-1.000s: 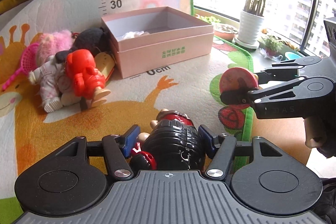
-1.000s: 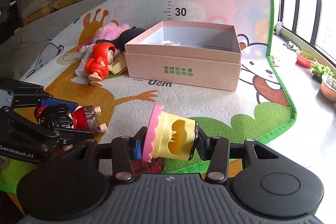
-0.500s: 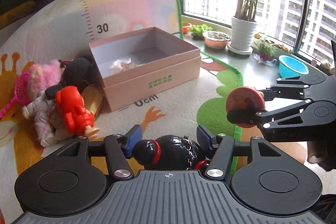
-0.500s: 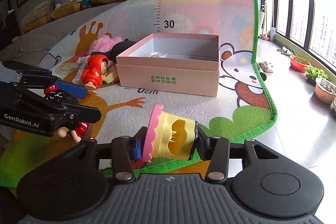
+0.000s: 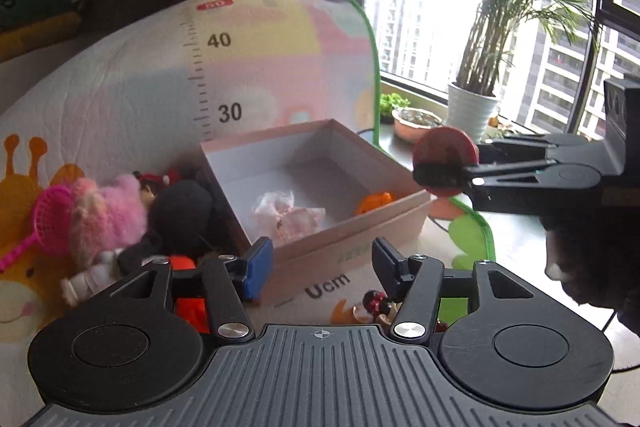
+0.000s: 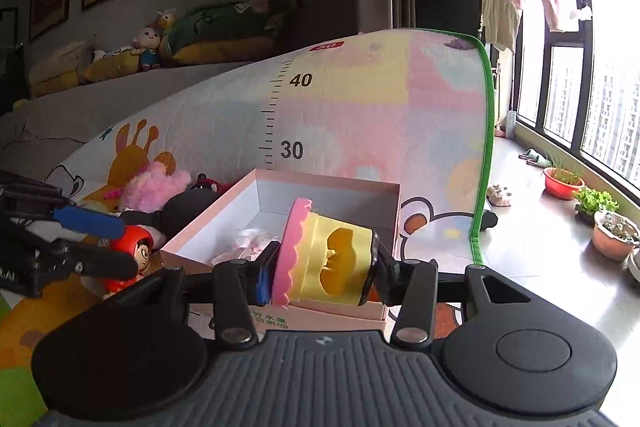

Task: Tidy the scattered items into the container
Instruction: 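Lift the doll figure and cupcake toy and carry both over the pink box, then open the right tool to drop the cupcake while the left tool drops the doll into the box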

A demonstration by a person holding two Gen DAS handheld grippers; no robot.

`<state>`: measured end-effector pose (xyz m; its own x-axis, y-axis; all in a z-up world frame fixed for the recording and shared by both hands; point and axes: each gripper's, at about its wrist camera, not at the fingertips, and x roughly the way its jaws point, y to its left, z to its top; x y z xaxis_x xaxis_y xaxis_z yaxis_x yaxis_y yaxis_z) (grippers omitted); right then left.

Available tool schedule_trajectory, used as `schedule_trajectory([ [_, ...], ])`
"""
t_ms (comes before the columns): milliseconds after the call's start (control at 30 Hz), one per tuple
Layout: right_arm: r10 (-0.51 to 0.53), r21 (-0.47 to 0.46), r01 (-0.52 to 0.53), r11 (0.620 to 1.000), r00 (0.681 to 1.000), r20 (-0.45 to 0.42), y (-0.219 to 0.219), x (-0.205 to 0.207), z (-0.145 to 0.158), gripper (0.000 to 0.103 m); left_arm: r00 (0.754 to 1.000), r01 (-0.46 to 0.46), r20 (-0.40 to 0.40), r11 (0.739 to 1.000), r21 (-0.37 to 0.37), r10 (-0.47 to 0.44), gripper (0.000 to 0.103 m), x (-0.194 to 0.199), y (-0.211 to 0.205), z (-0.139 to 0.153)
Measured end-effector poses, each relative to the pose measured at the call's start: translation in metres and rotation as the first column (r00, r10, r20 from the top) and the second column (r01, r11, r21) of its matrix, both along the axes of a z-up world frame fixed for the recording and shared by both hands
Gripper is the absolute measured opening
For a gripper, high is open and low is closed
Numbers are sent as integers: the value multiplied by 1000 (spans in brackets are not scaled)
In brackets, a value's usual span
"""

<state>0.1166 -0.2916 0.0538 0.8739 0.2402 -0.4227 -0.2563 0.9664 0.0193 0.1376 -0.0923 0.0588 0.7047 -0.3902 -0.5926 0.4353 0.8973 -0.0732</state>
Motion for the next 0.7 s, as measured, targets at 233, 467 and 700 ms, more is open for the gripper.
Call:
schedule_trajectory([
  [233, -22, 7, 23, 1000, 995, -97, -4, -6, -25, 47, 992, 91, -92, 996, 6, -90, 87, -14, -36, -45],
  [467, -26, 16, 29, 999, 990, -136, -10, -27, -38, 47, 990, 74, -124, 994, 82, -64, 85, -16, -50, -61],
  [700, -6, 22, 10, 1000, 986, -169, -7, -43, -48, 47, 993, 78, -97, 988, 131, -66, 65, -30, -51, -64],
])
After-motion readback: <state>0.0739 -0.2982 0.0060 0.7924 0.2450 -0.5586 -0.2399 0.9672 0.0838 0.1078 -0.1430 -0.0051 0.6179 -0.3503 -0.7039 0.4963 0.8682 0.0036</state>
